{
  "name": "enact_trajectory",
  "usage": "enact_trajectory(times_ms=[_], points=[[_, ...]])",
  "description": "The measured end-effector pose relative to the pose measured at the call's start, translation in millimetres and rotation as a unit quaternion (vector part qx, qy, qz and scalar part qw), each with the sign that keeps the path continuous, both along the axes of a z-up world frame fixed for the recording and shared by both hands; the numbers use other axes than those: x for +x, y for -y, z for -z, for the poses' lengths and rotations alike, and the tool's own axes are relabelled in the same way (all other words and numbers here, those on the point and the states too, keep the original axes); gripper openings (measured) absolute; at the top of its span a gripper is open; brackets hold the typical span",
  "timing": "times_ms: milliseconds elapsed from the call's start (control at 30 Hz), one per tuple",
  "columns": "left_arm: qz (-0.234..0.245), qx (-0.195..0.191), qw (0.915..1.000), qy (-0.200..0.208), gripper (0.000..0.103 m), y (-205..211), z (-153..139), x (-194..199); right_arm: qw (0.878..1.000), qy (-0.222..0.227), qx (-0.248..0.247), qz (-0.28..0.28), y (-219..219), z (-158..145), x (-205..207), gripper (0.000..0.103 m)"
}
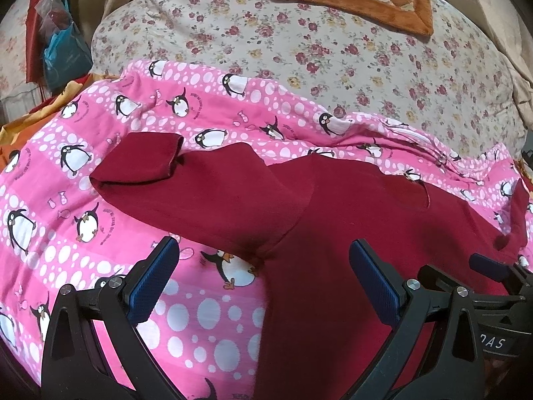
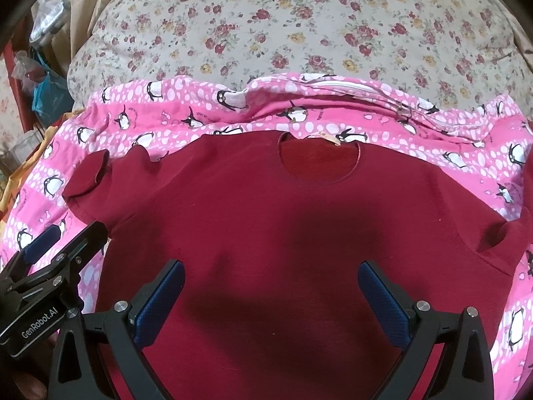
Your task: Fold small clothes
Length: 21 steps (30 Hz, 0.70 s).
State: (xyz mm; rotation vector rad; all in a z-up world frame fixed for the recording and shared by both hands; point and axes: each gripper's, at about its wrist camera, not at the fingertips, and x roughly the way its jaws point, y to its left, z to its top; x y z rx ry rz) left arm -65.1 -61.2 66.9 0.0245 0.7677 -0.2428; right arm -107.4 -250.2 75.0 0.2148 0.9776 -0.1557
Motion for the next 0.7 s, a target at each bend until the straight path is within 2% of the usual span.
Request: enact_trajectory(times_ms=[700], points=[[-0.013,-0.001,0.9999,-0.007,0.102,-13,3,5,1.0,-0.008,0.001,-0.008,-15,6,6,0.103]])
